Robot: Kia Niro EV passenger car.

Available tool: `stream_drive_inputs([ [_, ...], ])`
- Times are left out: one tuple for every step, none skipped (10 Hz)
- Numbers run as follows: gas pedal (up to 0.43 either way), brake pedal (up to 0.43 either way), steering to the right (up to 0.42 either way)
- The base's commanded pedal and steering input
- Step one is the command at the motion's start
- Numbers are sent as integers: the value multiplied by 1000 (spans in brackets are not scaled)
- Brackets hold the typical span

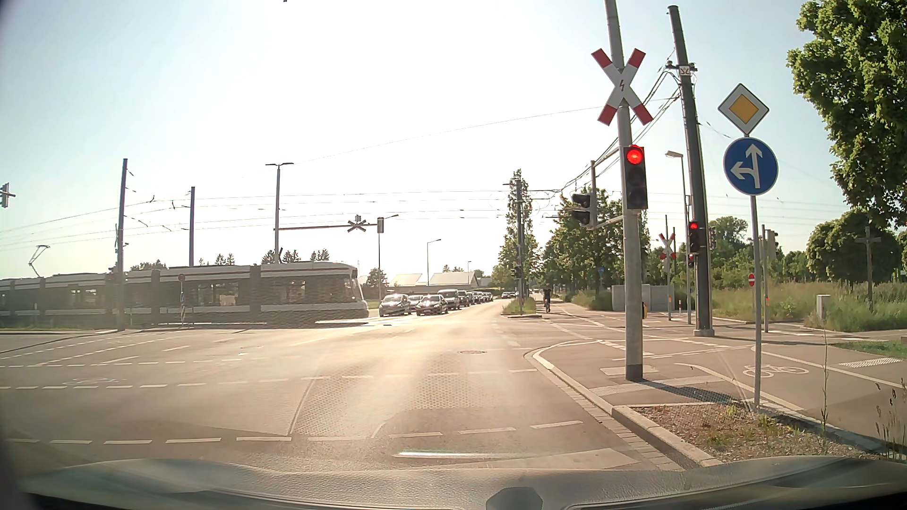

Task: Follow the waypoints while adhering to traffic rules and regulations

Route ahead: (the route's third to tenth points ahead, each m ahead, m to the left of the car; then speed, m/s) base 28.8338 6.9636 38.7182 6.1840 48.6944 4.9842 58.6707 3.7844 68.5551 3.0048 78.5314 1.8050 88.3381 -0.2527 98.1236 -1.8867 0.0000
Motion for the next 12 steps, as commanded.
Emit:
stream_drive_inputs([
  [0,317,-12],
  [0,317,-12],
  [0,317,-12],
  [0,317,-12],
  [0,317,-11],
  [0,317,-11],
  [0,317,-11],
  [0,317,-13],
  [0,317,-13],
  [0,317,-13],
  [0,317,-13],
  [0,317,-13],
])
